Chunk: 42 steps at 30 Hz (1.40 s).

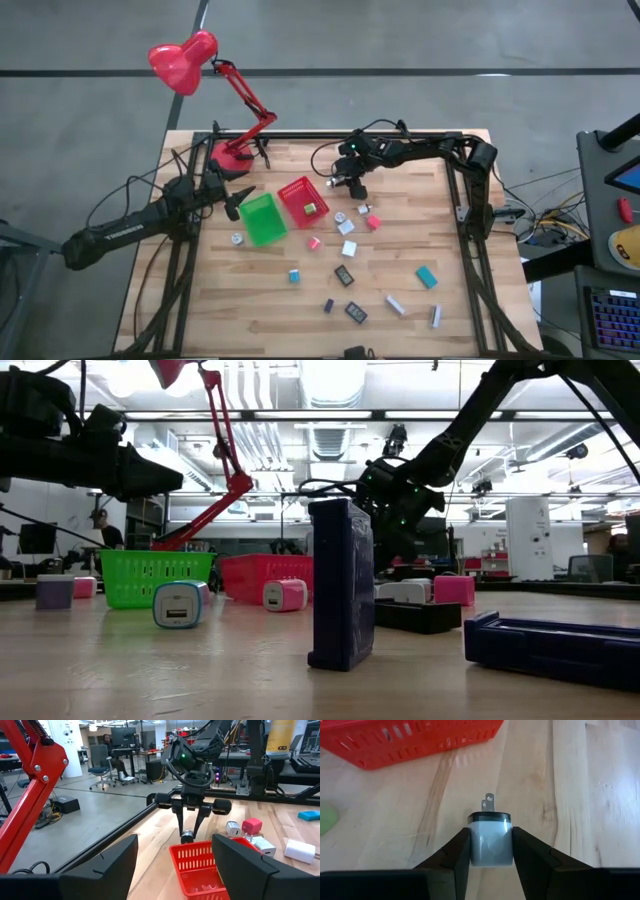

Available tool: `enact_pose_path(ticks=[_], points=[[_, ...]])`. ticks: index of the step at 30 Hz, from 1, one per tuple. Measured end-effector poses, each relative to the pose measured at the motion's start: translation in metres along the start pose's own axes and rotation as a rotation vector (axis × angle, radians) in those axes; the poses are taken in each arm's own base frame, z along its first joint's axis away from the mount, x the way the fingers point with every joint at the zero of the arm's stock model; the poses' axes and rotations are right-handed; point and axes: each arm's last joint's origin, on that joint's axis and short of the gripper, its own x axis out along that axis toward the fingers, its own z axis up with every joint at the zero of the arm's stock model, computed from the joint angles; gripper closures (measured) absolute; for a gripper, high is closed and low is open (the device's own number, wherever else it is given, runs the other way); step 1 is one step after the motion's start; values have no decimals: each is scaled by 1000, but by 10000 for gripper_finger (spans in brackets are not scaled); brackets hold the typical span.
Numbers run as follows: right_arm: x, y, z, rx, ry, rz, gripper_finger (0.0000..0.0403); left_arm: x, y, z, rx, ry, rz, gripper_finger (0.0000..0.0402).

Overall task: Pick & Place Office items
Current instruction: Put the top white black charger adapter into the red bin

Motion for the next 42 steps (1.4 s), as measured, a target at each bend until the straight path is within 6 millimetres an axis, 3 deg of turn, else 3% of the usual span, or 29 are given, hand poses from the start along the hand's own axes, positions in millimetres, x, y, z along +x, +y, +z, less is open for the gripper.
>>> enact_pose_path(ticks=[11, 21, 27, 42], points=[[-2, -3, 6, 6, 8, 0, 281, 0, 0, 0, 0, 0, 0, 145], [-27, -1, 38, -29, -28, -11, 281, 0, 0, 0, 0, 0, 0, 145], [-42, 17, 65, -90, -86, -3, 275, 0, 0, 0, 0, 3, 0, 145], [-24, 73, 105, -249, -191, 67, 273, 0, 0, -1, 0, 6, 0, 144]])
